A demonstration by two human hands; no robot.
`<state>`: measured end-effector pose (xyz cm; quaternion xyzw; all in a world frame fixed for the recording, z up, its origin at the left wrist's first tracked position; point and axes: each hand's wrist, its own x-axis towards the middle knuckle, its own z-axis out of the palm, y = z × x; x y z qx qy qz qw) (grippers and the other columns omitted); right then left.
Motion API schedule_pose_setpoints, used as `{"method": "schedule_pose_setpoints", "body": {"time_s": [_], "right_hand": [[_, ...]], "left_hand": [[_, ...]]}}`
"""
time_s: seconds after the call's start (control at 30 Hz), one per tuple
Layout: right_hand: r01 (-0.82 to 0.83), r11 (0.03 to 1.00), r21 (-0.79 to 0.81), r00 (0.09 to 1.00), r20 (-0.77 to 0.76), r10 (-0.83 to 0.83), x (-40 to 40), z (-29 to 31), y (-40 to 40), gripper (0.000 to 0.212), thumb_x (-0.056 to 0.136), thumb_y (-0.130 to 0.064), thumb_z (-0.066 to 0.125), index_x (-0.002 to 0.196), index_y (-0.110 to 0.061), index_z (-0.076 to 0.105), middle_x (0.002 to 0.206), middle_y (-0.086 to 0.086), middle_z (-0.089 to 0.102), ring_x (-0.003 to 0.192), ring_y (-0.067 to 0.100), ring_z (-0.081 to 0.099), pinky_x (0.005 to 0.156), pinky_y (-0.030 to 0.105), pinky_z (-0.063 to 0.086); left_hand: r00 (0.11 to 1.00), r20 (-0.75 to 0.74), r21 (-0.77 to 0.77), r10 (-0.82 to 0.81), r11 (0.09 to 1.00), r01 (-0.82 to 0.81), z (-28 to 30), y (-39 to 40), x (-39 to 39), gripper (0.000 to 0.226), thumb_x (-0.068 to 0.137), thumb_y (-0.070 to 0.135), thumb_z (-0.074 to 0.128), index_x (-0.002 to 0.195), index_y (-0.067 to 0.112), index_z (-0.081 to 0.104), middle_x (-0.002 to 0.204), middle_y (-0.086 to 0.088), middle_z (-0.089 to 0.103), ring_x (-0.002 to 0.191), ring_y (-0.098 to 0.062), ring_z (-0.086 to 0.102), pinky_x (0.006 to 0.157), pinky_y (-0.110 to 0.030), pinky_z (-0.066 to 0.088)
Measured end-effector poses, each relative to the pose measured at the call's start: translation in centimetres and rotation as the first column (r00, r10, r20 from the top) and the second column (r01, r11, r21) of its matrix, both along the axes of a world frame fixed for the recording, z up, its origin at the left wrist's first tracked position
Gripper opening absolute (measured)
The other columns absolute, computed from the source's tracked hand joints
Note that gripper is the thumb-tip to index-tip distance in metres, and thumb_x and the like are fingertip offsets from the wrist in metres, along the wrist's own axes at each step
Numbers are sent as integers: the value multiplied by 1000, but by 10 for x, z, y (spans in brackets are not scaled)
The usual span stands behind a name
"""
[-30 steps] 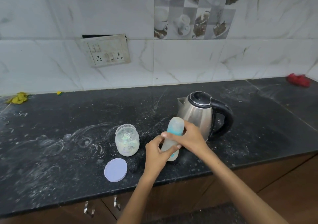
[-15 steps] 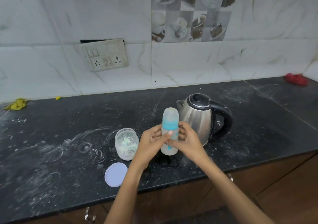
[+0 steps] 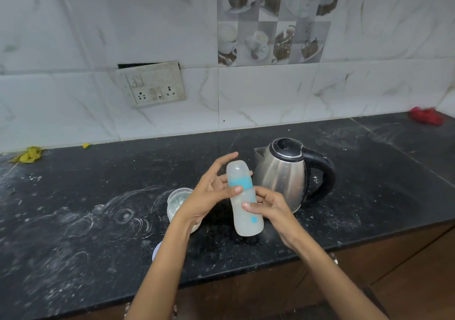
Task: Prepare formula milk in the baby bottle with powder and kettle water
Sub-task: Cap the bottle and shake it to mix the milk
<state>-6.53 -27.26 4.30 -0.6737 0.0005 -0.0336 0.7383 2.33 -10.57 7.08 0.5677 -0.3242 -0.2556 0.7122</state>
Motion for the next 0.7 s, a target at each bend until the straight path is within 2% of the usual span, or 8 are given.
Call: {"method": "schedule_pose_setpoints", "body": {"time_s": [0.07,0.13,0.2,0.27,0.4,0.53,0.63,0.7], "right_hand": [[27,999,-27,1000,2,-26,2,-1,1,43,73,-13,74,115,-7,66,102,3,76,96,14,71,79,22,54],[109,989,-104,994,32,-107,4,-4,2,44,70,-20,78,113,-14,67,106,3,75,100,16,70,84,26,55],[185,956,-227,982,85,-169,5,-5,3,45,69,-33,80,111,-22,67,105,0,74,99,16,70,86,33,56],[227,914,-337,973,128,-195,5,-5,5,40,71,-39,78,109,-29,67,101,-4,74,95,14,69,84,37,58],[194,940,-280,980,93,-174,6,-3,2,43,69,-35,79,107,-17,70,99,3,75,94,20,70,84,38,57],[76,991,-111,997,-25,-79,3,2,-5,39,70,-18,74,107,-4,70,95,5,76,87,13,71,74,20,55],[29,995,-100,996,-86,-38,3,-1,-9,42,71,-21,73,109,-2,70,100,11,75,89,16,71,73,21,54],[64,985,-157,993,-87,-78,4,-5,-9,44,70,-26,76,108,-5,70,103,11,75,92,18,71,78,26,55]], "left_hand": [[999,32,24,27,999,-28,0,4,2,73,85,-7,62,144,25,33,128,-19,60,119,-36,56,98,-49,47],[979,120,60,163,984,-171,1,1,-4,68,83,0,69,140,25,41,124,-11,63,112,-28,62,96,-46,50],[918,220,72,329,933,-352,-1,-10,-14,62,77,9,78,131,26,51,114,-3,68,99,-20,68,88,-45,55],[865,244,47,438,886,-462,-3,-19,-22,62,72,13,83,125,27,55,106,0,69,89,-16,70,80,-41,58],[920,167,41,353,930,-365,0,-18,-15,58,74,5,80,124,22,56,105,-7,71,92,-27,70,83,-48,57],[976,77,35,204,978,-207,3,-12,-7,59,75,3,77,127,19,54,111,-14,69,102,-35,66,89,-49,54],[983,94,73,155,984,-163,3,-11,-5,57,77,3,76,128,18,54,114,-13,69,104,-32,66,90,-42,54],[951,190,138,242,953,-270,3,-13,-4,51,74,12,80,121,19,60,109,-4,71,99,-20,68,89,-37,55]]}}
